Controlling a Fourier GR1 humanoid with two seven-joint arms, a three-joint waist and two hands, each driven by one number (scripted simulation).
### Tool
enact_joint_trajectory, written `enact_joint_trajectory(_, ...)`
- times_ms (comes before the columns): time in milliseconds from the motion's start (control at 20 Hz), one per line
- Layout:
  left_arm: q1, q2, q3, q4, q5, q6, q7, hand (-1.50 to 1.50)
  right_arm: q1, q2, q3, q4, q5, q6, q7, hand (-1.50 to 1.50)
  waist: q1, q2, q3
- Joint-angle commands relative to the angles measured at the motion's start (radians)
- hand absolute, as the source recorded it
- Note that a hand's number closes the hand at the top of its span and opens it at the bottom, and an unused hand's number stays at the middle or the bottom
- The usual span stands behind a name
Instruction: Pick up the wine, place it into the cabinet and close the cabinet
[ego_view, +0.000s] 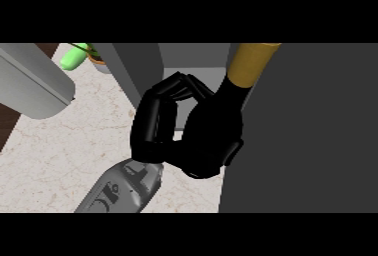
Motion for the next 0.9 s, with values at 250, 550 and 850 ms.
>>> enact_joint_trajectory(250,-0.02,0.0,-0.001,0.101,0.001,0.031,-0.071,1.5,-0.011,-0.022,-0.022,-0.14,-0.056,-0.004,0.112,-1.5,0.002,0.0,-0.001)
enact_joint_trajectory(550,-0.098,0.0,-0.033,0.211,0.141,0.111,-0.151,1.5,-0.038,0.0,-0.001,-0.102,-0.036,-0.012,0.095,-1.5,-0.006,0.002,-0.001)
enact_joint_trajectory(850,0.063,0.0,-0.061,0.156,0.137,0.09,-0.261,1.5,0.007,-0.019,-0.046,-0.133,-0.07,0.02,0.075,-1.5,0.004,-0.001,-0.001)
